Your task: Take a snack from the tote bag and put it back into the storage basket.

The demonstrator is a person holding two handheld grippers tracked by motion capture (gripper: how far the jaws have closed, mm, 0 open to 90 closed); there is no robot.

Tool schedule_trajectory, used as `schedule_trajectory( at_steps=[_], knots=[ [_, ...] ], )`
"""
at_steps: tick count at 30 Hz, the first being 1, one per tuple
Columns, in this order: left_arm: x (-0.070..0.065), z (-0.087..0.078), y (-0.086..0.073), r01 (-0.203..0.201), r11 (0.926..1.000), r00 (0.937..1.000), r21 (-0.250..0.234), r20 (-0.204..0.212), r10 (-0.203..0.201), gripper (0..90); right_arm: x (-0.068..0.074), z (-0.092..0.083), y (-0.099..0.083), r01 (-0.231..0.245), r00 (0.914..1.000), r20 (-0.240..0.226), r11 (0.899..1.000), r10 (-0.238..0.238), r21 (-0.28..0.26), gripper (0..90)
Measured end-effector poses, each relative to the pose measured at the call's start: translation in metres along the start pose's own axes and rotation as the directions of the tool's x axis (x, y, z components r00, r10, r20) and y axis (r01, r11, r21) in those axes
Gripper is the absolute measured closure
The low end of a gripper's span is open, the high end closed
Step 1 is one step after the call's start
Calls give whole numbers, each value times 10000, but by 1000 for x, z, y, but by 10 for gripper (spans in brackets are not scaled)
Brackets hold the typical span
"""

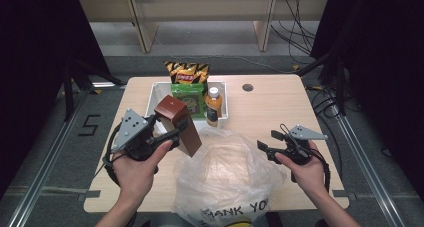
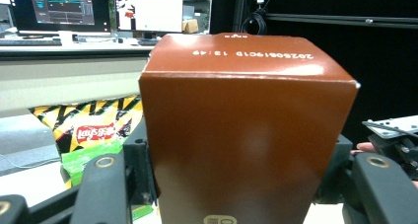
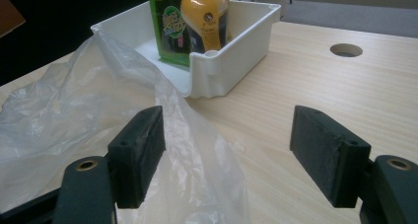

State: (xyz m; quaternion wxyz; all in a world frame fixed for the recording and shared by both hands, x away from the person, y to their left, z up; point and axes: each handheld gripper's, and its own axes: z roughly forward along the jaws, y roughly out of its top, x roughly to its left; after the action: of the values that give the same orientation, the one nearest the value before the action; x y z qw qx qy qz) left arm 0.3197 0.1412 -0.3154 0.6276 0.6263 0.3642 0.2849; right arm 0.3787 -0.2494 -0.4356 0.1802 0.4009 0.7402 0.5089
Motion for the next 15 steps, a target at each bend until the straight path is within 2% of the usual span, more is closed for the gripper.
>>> schedule_trajectory(
  at_steps=[2,6,9,15],
  knots=[
    [2,0,1,-20,10000,10000,-26,-68,20,373,0,0,0,41,10000,3,10000,-41,-17,298],
    [6,1,1,3,10000,9998,-23,-206,-4,373,1,0,0,-180,9998,-53,9998,180,18,298],
    [10,3,1,10,10000,9994,-16,-348,-10,373,0,1,0,31,10000,18,10000,-31,-21,298],
    [16,6,0,12,10000,9983,-7,-577,-13,372,1,1,0,-52,10000,-42,10000,52,-32,298]
  ],
)
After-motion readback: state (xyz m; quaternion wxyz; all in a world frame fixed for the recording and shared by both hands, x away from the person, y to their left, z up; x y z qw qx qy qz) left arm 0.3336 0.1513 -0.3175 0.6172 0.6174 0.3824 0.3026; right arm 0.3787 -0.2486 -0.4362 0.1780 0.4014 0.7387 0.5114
